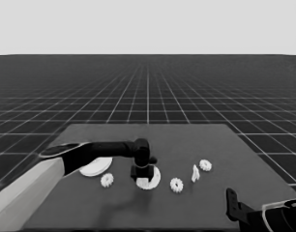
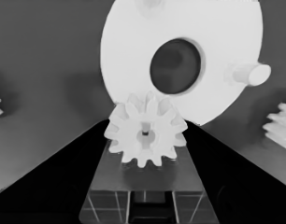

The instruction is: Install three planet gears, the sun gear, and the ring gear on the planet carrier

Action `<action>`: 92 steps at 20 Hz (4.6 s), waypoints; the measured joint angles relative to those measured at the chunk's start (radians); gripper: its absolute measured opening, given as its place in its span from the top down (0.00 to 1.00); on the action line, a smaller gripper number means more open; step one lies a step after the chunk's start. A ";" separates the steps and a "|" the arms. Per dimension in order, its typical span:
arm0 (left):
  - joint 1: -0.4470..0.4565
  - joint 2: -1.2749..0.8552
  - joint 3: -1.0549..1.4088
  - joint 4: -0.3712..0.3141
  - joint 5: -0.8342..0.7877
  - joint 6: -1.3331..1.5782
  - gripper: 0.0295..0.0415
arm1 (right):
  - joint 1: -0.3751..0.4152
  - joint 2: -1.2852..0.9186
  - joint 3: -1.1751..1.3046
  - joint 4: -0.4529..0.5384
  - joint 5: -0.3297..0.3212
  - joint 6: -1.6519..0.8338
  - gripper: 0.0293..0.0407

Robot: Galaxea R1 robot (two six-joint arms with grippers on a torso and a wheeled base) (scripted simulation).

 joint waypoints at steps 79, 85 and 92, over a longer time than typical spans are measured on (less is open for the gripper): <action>-0.066 0.150 -0.507 -0.094 -0.094 0.347 0.86 | 0.000 0.000 0.000 0.000 0.000 0.000 0.19; -0.056 0.154 -0.520 -0.087 -0.100 0.354 0.59 | 0.000 0.000 0.000 0.000 0.000 0.000 0.19; -0.056 0.154 -0.520 -0.087 -0.101 0.354 0.25 | 0.000 0.000 0.000 0.000 0.000 0.000 0.19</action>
